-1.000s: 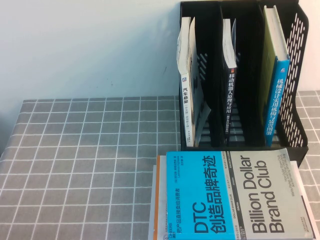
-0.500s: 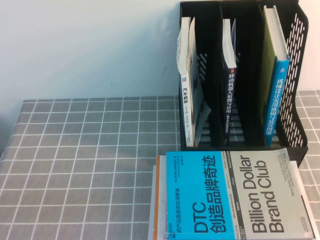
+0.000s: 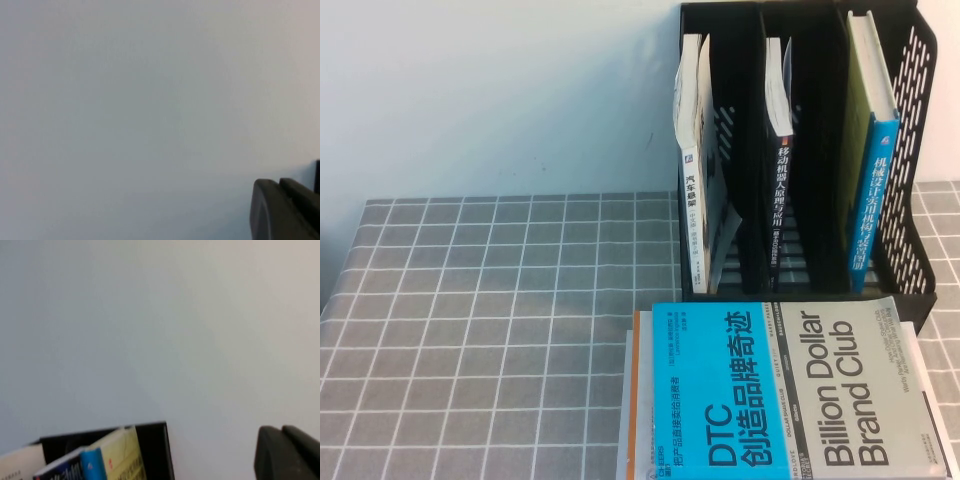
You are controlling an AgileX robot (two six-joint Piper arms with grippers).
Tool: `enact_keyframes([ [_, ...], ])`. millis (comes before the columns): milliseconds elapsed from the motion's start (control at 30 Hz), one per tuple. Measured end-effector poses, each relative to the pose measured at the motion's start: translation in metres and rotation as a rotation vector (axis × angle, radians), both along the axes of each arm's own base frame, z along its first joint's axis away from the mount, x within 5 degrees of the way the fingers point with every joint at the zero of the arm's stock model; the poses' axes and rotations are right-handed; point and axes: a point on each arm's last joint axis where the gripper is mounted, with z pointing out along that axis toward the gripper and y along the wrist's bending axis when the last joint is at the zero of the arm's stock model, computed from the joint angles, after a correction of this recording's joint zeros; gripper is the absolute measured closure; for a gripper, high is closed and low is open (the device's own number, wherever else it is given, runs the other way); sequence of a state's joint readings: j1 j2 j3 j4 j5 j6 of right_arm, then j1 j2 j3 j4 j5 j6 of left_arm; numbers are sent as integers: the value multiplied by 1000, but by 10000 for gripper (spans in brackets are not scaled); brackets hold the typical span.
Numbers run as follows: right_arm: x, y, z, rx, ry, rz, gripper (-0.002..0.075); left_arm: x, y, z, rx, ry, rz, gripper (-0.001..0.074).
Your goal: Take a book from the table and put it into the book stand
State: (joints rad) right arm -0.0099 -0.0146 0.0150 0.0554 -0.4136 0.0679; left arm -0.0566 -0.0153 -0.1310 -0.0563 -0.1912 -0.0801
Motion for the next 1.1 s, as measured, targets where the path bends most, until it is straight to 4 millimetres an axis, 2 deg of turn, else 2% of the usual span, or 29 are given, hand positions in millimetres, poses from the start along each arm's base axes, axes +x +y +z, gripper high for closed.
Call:
enact_keyframes([
  [133,-3,3,16,-8,257,27,729,-3,-1,16,19,254,-15,738],
  [233,-6,5,29,-57,462,40,729,8,-4,16,-16,500,-49,738],
  [333,0,6,34,-81,702,62,729,28,-13,6,-151,737,-139,738],
  [467,24,11,34,-60,952,129,729,54,-32,-5,-394,944,-314,738],
  [600,57,20,22,-89,1133,256,729,80,-50,-8,-511,1010,-503,738],
  [667,74,25,12,-94,1221,334,729,93,-55,-8,-549,986,-568,738],
  [833,111,33,-19,-67,1365,454,729,120,-55,-14,-659,947,-551,738],
  [1000,140,38,-39,-25,1428,528,729,131,-57,-25,-666,999,-554,738],
  [1100,152,40,-43,-6,1424,552,729,133,-61,-30,-661,1037,-604,738],
])
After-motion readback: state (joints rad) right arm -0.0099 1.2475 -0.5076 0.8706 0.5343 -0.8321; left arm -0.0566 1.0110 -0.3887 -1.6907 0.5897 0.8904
